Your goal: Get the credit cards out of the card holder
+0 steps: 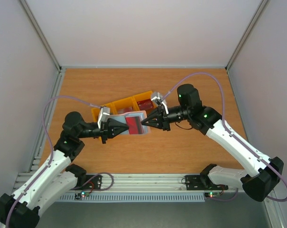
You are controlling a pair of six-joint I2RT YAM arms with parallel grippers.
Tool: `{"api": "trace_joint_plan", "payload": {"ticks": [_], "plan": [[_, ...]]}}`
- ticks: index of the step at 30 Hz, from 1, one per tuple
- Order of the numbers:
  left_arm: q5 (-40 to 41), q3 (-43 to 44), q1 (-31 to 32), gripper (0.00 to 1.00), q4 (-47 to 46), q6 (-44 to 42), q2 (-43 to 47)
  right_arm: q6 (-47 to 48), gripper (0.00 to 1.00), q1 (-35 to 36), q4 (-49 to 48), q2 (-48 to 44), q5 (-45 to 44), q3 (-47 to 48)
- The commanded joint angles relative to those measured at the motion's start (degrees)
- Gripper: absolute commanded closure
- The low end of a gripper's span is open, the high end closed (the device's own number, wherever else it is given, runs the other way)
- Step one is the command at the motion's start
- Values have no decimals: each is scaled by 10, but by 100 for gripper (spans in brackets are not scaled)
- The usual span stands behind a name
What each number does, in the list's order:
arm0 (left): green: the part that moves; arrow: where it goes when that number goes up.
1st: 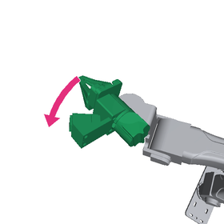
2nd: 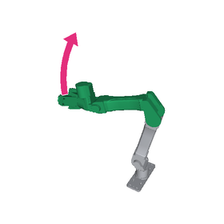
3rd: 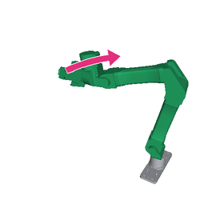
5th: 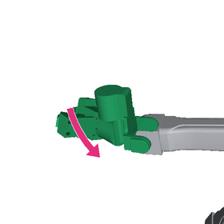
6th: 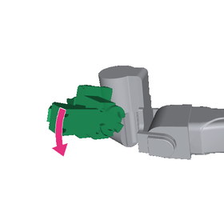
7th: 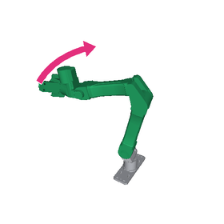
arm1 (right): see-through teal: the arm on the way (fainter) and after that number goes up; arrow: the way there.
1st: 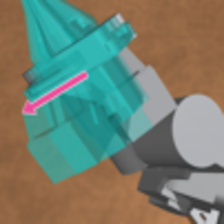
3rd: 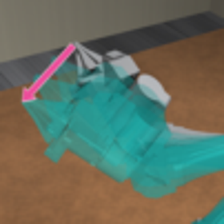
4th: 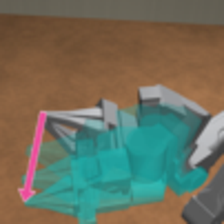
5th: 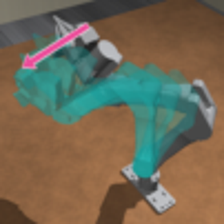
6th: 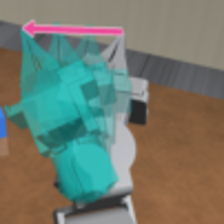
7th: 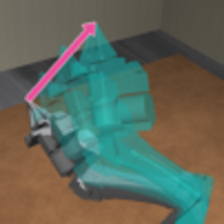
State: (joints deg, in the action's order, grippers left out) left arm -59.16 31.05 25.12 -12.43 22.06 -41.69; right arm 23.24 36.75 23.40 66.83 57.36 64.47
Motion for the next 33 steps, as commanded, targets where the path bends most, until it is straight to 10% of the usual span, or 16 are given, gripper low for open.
{"api": "trace_joint_plan", "payload": {"ticks": [1,33], "plan": [[0,5,0,100,-19,-5,4,23,99,-10,19,-29,-4,-1],[-10,0,2,92,-42,-13,10,43,99,-36,57,-39,22,16]]}}
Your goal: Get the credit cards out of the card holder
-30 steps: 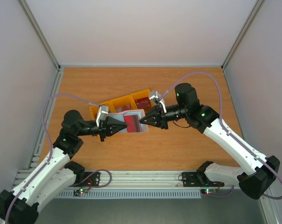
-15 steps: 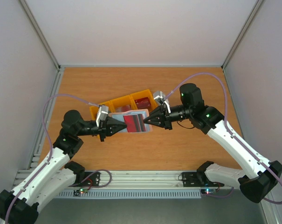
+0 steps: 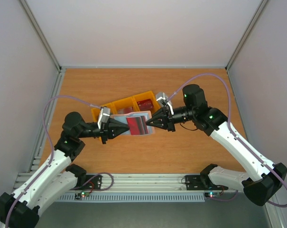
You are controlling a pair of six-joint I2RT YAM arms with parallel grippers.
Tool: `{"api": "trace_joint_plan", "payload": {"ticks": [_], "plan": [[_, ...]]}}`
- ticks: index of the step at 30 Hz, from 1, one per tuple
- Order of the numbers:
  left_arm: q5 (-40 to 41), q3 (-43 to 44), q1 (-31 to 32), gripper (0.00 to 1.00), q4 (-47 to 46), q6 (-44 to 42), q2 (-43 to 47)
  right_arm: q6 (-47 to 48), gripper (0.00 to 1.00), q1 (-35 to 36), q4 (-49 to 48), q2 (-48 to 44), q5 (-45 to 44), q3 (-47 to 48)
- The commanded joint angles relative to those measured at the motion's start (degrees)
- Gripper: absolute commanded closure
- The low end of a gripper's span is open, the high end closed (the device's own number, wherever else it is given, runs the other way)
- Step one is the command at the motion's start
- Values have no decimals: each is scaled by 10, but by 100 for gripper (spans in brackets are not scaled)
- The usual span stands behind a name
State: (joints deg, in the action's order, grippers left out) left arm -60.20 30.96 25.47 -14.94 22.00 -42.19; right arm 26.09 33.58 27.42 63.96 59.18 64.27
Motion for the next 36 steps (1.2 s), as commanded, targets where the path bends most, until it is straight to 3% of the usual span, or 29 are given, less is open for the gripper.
{"api": "trace_joint_plan", "payload": {"ticks": [1,3,6,10,18,21,25,36], "plan": [[0,1,-1,86,-17,-13,16,17,99,-4,21,-8,5,21],[0,-4,-1,79,-33,-10,15,9,99,-4,17,-2,15,25],[2,-10,-1,78,-88,19,6,4,99,-5,11,0,20,25],[15,-13,8,68,-99,31,-1,1,99,-4,6,-5,20,21],[56,-12,48,66,-87,20,-19,-7,99,-5,-9,-1,29,21],[59,-12,49,71,-84,22,-23,-7,99,-4,-8,-2,31,22],[55,-10,49,99,-76,15,-14,4,99,-5,5,-7,27,20],[44,-1,35,100,-22,0,5,36,99,-12,40,-23,3,20]]}}
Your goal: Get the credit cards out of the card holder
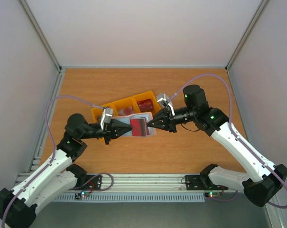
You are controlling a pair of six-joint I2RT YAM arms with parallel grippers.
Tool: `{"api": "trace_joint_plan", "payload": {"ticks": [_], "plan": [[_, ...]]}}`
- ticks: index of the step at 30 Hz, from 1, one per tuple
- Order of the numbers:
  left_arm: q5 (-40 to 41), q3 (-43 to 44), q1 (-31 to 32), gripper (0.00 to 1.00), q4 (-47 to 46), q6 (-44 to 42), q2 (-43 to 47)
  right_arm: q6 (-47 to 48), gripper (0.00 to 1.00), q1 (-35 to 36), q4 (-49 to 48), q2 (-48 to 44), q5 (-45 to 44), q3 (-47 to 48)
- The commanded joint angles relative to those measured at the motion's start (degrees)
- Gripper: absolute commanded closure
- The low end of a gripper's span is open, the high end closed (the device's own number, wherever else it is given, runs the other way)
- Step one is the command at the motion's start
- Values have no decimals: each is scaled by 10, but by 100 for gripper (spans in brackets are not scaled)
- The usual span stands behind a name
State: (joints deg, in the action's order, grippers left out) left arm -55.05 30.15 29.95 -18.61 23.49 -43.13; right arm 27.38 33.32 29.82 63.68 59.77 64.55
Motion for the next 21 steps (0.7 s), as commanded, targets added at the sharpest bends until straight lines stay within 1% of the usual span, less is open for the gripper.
{"api": "trace_joint_plan", "payload": {"ticks": [1,11,16,17,19,21], "plan": [[-8,7,-13,100,19,-16,17,23,99,-13,19,-22,-2,17],[-11,8,-29,100,22,-3,22,35,99,-32,53,-38,3,15],[-25,18,-39,100,36,-24,24,42,99,-39,63,-48,11,18],[-23,21,-41,100,47,-31,24,44,99,-40,66,-47,14,20],[10,28,-45,100,77,-52,23,45,99,-40,69,-43,23,24],[27,30,-47,100,86,-68,22,37,99,-40,66,-35,38,29]]}}
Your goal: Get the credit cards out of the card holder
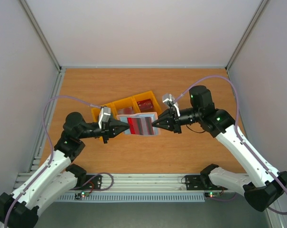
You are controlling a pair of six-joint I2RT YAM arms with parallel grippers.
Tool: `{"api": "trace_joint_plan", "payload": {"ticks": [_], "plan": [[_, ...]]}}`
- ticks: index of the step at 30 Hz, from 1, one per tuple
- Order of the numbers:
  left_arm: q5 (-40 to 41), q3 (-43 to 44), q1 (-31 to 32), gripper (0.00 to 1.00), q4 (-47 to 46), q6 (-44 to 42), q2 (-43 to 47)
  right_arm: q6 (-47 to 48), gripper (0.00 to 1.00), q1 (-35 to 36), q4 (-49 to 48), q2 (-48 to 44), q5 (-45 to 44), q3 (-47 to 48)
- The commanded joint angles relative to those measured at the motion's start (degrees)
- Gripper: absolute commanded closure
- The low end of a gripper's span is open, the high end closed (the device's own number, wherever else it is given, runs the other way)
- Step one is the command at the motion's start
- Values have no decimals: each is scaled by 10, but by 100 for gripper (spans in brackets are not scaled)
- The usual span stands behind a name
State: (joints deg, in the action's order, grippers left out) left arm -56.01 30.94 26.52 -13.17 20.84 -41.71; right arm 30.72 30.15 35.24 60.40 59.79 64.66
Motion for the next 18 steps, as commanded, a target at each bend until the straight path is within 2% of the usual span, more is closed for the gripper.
{"api": "trace_joint_plan", "payload": {"ticks": [1,5,9,15,18], "plan": [[28,23,-13,100,28,-49,8,1,99,-8,13,1,42,30],[-20,22,-14,100,39,-56,15,17,99,-9,28,-11,23,34],[-12,22,-22,100,69,-64,26,11,99,-24,33,-35,-23,24],[-33,0,-30,100,6,-14,24,-38,99,-49,10,-55,-19,-21],[-27,-24,-20,100,-61,19,15,-82,99,-49,-47,-38,16,-35]]}}
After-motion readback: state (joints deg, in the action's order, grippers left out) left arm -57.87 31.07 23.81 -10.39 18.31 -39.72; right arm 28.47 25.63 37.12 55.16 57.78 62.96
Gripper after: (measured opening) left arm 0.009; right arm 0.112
